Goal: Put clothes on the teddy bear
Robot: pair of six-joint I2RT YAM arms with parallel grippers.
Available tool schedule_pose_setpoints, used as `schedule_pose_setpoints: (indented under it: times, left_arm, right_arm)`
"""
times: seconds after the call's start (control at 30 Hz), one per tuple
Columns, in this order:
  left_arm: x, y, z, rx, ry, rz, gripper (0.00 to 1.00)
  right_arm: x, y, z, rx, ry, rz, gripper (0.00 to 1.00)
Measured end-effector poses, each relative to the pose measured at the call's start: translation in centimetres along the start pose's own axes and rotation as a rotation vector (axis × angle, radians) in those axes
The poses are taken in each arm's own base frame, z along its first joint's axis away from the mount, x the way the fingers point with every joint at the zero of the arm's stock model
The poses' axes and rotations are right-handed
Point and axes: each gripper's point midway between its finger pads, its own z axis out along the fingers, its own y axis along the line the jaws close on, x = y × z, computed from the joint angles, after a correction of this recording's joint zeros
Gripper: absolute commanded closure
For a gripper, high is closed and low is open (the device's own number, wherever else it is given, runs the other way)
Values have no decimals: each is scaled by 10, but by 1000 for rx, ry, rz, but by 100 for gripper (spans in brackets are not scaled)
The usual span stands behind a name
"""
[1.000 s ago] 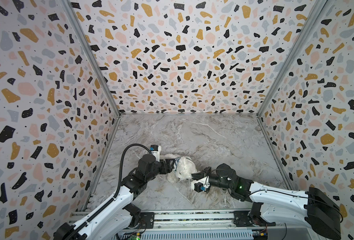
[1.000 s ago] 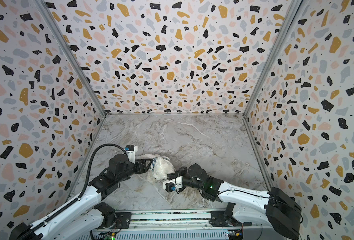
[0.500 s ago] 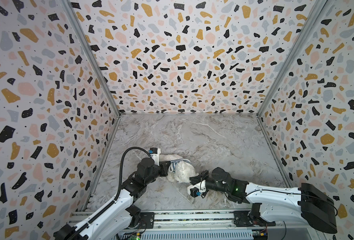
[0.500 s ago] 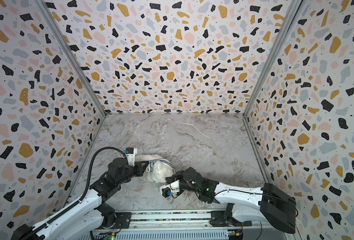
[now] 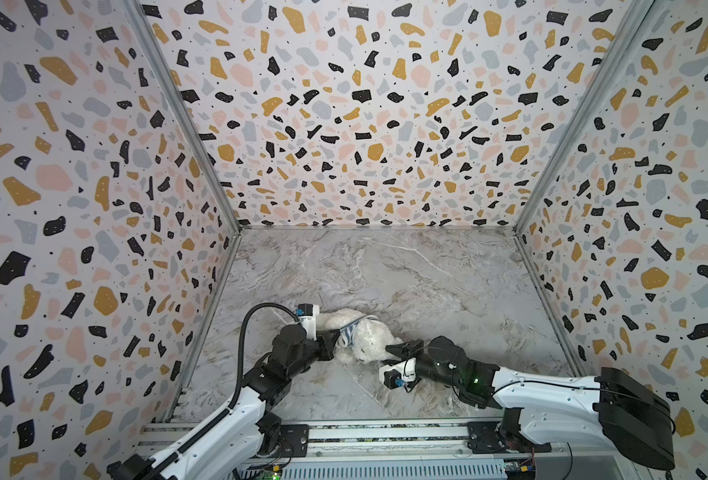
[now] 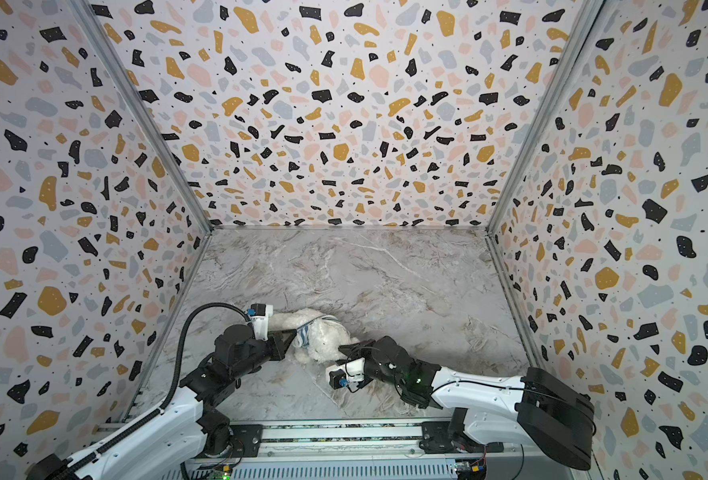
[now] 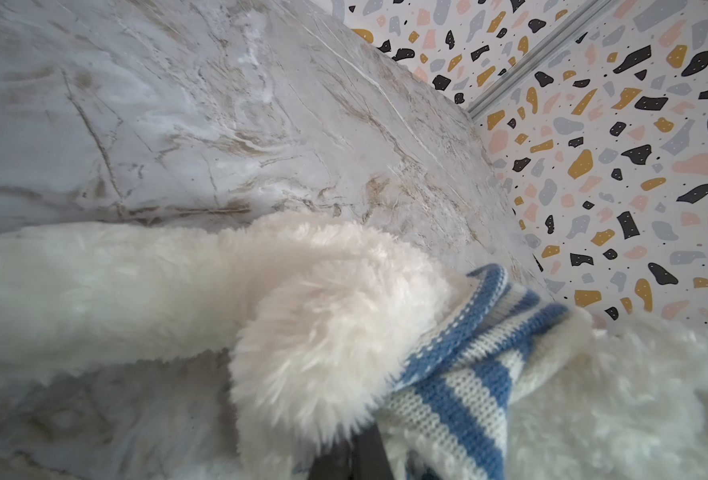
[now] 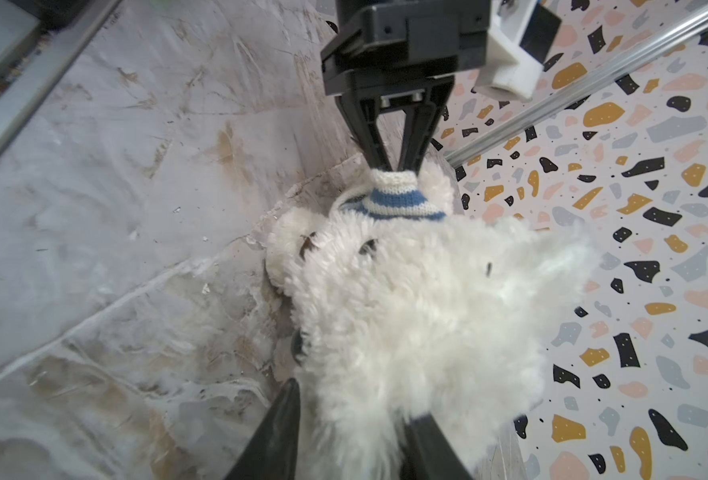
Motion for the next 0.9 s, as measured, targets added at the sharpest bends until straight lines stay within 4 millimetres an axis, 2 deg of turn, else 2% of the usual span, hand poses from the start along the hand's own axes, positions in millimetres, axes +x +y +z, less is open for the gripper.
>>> schedule_pose_setpoints:
  times: [0.27,0.4,0.5,0.6,0.77,0.9]
  left_arm:
    - [25,7,0,46,17,-59,100]
    - [36,-5,1,88,39,-58,99]
    - [41,-15,3,110,45,-51,93]
    - [47,-20,3,119,51,-52,85]
    - [71,-18,5,104,102,-46,82]
    - [85,-14,7,82,138,-35,82]
  right_arm:
    - [18,-34,-22,119,-32,204,53]
    - [24,-39,-28,132,-41,331,49]
    - [25,-44,-33,142,-57,452,41]
    - [28,-49,-36,151,-58,599,38]
    - [42,-52,-34,159,-6,826,39]
    - [64,-44,-27,147,83,947,42]
